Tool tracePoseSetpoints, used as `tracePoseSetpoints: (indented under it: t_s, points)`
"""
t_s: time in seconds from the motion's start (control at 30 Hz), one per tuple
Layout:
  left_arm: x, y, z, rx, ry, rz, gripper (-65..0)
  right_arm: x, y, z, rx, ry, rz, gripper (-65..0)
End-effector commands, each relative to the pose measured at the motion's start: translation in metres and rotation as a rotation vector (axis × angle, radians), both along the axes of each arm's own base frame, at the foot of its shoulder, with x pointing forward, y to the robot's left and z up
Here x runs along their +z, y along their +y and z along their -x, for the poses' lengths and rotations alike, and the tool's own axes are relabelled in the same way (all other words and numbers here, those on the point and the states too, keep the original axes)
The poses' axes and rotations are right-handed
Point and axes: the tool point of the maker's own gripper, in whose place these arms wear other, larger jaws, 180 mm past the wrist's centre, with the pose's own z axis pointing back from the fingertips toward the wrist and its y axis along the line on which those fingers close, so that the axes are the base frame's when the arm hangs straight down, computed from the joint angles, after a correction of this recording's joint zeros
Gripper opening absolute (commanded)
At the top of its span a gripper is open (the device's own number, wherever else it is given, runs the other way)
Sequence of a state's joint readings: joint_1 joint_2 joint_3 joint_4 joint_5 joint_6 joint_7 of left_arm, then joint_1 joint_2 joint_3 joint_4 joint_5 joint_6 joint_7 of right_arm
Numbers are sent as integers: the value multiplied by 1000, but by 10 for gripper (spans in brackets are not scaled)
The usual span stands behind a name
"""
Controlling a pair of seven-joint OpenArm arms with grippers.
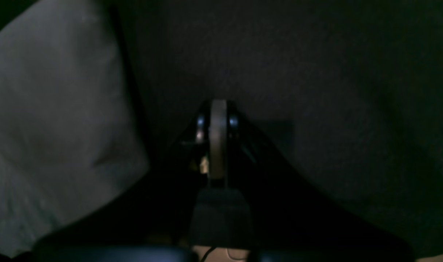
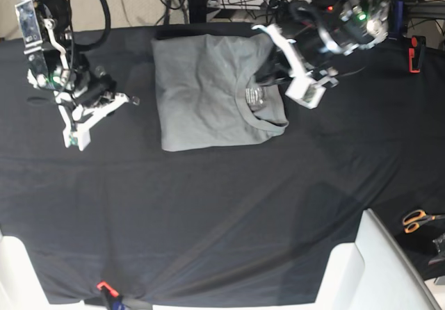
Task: Fold the T-shirt properly
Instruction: 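Press the collar edge with the left gripper, then raise it away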
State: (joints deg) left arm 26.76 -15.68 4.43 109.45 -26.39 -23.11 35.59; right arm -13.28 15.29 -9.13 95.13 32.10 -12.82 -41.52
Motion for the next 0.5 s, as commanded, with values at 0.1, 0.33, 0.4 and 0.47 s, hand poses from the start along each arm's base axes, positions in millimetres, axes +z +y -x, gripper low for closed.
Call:
tracePoseSetpoints:
  t_s: [0.1, 0.33, 0.4, 0.47]
  points:
    - [-5, -16, -11, -26, 21, 5, -650, 6, -16, -2, -28, -29, 12, -650]
    - [-38, -26, 5, -68, 127, -16, -650, 7, -46, 2, -112, -28, 33, -650]
    - [-41, -26, 10, -71, 140, -17, -650, 8, -51, 2, -125, -29, 37, -650]
    - [-48, -24, 15, -66, 165, -23, -650, 7, -55, 4, -137, -27, 41, -650]
